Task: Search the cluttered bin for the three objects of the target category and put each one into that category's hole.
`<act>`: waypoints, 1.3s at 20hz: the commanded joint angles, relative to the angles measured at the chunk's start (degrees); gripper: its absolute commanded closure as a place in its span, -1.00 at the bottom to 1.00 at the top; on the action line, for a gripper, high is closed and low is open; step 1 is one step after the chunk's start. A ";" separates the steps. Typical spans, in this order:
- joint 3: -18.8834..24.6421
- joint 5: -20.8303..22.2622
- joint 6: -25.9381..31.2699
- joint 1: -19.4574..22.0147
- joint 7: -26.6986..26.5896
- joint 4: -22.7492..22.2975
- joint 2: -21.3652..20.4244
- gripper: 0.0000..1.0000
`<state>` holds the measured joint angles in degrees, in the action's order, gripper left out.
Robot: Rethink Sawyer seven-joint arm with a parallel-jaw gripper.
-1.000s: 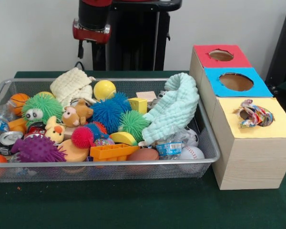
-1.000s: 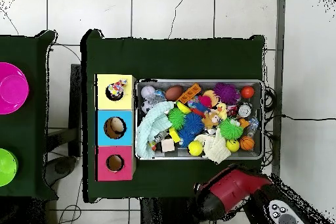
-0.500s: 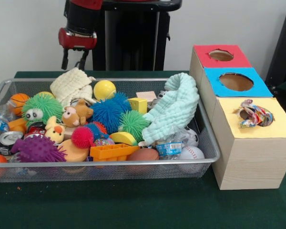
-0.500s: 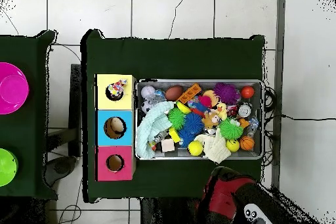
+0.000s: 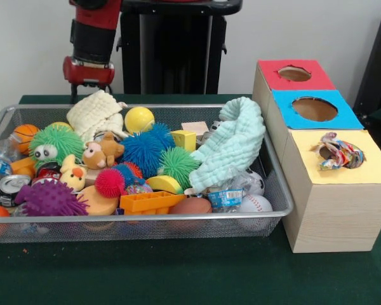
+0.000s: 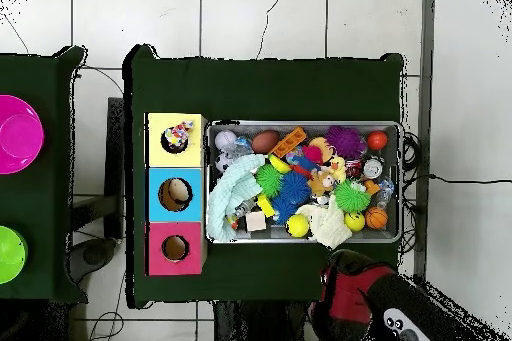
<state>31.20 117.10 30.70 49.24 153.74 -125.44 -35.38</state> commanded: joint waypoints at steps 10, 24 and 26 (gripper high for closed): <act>5.08 11.59 5.69 4.64 16.83 9.17 20.64 -1.00; 7.93 -48.65 3.02 7.03 -34.86 6.91 -5.84 -1.00; 8.49 -50.44 4.51 6.66 -36.03 7.49 -6.39 -1.00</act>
<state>33.22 74.81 28.35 54.98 143.66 -122.83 -38.37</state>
